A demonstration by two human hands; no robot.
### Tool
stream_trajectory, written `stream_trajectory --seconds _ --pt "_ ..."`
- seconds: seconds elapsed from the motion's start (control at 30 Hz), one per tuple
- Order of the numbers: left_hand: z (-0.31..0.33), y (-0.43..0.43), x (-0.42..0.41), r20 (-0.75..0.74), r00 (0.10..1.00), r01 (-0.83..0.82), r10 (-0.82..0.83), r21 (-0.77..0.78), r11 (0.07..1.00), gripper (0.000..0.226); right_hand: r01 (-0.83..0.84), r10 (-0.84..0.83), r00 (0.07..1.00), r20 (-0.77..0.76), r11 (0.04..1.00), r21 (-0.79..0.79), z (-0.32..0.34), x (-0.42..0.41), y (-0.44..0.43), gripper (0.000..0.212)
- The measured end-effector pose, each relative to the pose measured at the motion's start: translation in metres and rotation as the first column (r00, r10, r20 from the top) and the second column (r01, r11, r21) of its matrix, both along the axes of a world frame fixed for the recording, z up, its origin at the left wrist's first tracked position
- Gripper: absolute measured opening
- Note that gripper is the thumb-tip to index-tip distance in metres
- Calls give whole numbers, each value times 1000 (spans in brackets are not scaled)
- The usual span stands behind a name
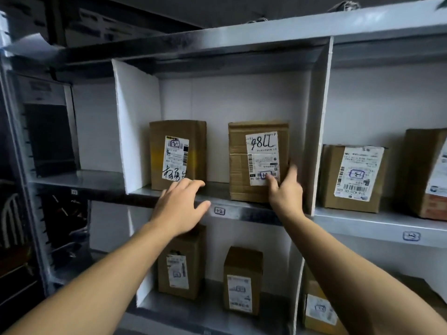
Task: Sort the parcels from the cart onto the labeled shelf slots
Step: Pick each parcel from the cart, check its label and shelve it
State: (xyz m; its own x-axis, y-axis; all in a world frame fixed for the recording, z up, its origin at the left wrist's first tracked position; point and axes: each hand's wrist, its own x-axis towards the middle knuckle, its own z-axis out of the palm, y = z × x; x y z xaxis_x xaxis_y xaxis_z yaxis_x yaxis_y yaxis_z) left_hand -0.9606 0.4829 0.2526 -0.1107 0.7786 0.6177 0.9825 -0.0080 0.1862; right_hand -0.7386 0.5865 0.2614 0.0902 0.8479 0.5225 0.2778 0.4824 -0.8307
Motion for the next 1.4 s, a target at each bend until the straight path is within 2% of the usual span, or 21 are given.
stream_trajectory --seconds 0.17,0.37,0.5,0.57,0.63,0.73,0.8,0.87,0.97,1.1,1.23,1.4 --pt "-16 19 -6 13 1000 25 -24 -57 998 52 -15 16 1000 16 998 -57 2 0 15 64" --pt "-18 20 -13 72 994 88 -84 -58 994 52 17 -14 999 40 996 -83 6 -2 20 60" --pt "-18 12 -18 96 985 152 -145 -61 987 51 135 -133 991 32 985 -103 3 -5 6 70" --pt "-20 6 -20 114 978 182 -174 -61 981 51 174 -169 983 72 982 -73 -5 -7 -14 70" --pt "-26 1 -23 115 972 211 -203 -64 975 50 197 -202 962 186 979 42 -21 -5 -38 61" --pt "-46 -5 -20 75 962 270 -264 -82 959 50 245 -361 815 453 924 295 -58 6 -70 48" --pt "-64 -10 -8 45 947 320 -317 -116 940 51 264 -443 677 587 891 368 -80 19 -91 46" --pt "-84 -15 9 20 927 374 -375 -146 916 50 274 -467 540 700 884 379 -101 35 -113 43" --pt "-112 -23 43 26 889 453 -457 -201 869 49 314 -413 370 832 899 306 -135 69 -146 38" --pt "-139 -31 104 23 843 522 -537 -278 806 51 420 -343 257 904 882 215 -172 124 -190 39" --pt "-157 -43 182 0 769 604 -640 -329 726 53 553 -326 183 927 814 177 -191 189 -236 39" --pt "-176 -69 306 -23 646 694 -763 -398 600 53 721 -274 145 951 687 88 -204 292 -299 41"
